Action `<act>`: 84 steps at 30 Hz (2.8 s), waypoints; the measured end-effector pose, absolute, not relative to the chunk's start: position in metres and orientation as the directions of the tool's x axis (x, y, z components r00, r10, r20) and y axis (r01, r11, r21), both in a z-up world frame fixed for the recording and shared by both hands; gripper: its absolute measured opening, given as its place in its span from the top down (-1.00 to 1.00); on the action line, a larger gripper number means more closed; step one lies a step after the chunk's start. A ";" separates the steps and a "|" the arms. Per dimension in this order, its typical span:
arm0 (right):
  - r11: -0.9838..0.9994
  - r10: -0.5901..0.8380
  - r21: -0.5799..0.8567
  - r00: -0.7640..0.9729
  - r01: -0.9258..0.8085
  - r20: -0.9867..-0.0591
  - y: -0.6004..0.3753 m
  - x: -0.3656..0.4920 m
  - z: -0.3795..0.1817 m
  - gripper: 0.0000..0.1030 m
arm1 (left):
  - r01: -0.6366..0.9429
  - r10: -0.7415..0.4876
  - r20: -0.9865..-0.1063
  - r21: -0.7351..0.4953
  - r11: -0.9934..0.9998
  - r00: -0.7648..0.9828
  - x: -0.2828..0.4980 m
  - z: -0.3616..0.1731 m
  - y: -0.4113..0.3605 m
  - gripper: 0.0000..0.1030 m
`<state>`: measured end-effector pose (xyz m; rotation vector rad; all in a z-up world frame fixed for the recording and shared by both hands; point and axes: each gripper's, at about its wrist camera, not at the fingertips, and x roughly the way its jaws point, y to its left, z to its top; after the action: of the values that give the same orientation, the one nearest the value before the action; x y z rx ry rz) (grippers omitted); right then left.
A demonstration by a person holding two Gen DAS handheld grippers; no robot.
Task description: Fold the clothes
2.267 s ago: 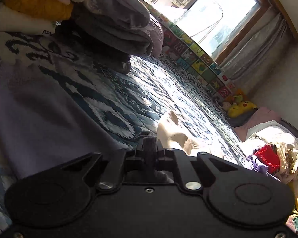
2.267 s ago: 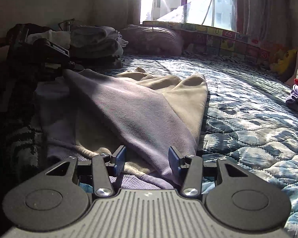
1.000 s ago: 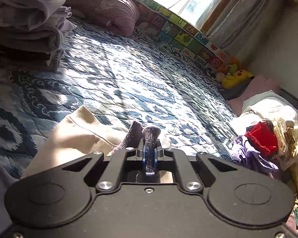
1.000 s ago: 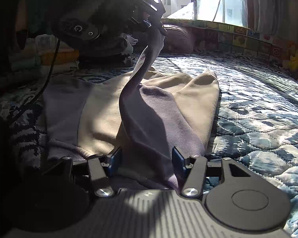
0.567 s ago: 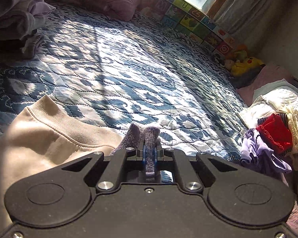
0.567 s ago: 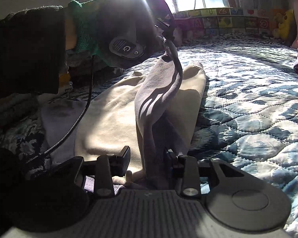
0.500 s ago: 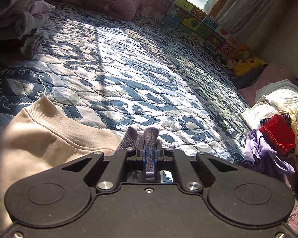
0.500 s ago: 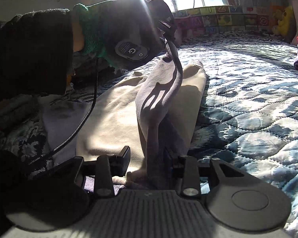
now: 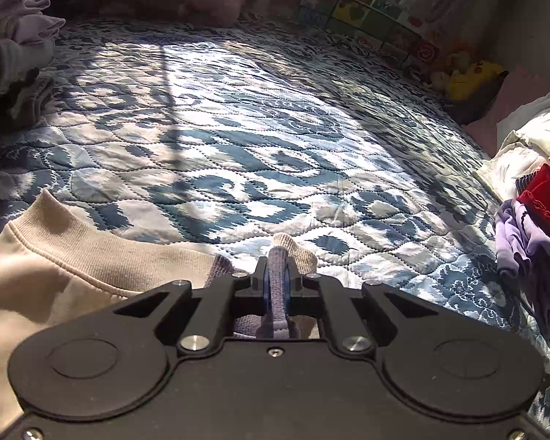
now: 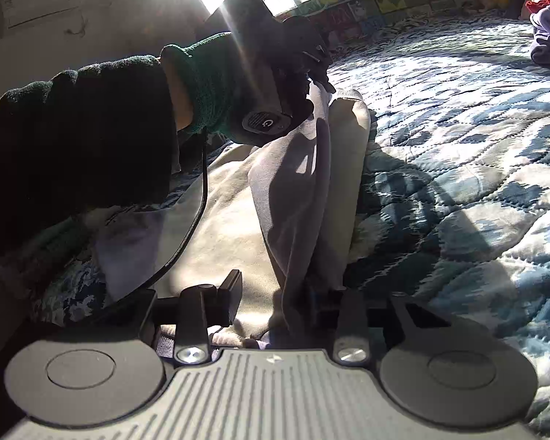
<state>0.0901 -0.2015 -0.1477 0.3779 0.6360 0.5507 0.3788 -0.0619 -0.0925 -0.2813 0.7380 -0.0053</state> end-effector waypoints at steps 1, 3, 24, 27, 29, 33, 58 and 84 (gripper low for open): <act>0.793 0.585 0.491 0.673 -0.360 -0.452 -0.202 0.089 -0.147 0.30 | -0.063 -0.108 -0.667 -0.227 0.972 0.738 0.381 -0.093 -0.067 0.86; 0.797 0.578 0.493 0.680 -0.350 -0.451 -0.204 0.087 -0.145 0.30 | -0.032 -0.108 -0.652 -0.198 0.980 0.750 0.378 -0.087 -0.069 0.42; 0.886 0.464 0.245 0.734 -0.394 -0.496 -0.169 0.090 -0.147 0.30 | 0.313 -0.125 -0.707 0.143 0.939 0.696 0.378 -0.125 -0.097 0.67; 0.880 0.475 0.271 0.733 -0.390 -0.488 -0.173 0.091 -0.148 0.30 | 0.325 -0.162 -0.690 0.112 0.939 0.705 0.375 -0.112 -0.090 0.67; 0.877 0.480 0.289 0.733 -0.384 -0.482 -0.173 0.091 -0.148 0.30 | 0.304 -0.221 -0.672 0.006 0.953 0.707 0.377 -0.102 -0.080 0.67; 0.876 0.482 0.299 0.731 -0.379 -0.483 -0.173 0.093 -0.149 0.30 | 0.315 -0.177 -0.723 0.059 0.947 0.668 0.388 -0.124 -0.092 0.67; 0.911 0.406 0.247 0.824 -0.330 -0.395 -0.180 0.059 -0.133 0.30 | -0.301 0.026 -0.533 -0.438 0.847 0.846 0.113 -0.092 0.144 0.11; 0.869 0.480 0.149 0.730 -0.472 -0.487 -0.138 0.031 -0.137 0.18 | -0.497 0.174 -0.478 -0.716 0.490 0.861 0.094 -0.145 0.302 0.12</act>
<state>0.0305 -0.1383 -0.1371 0.0154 0.5400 0.5237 0.0940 0.3025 -0.1455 -0.9799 0.3662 0.4188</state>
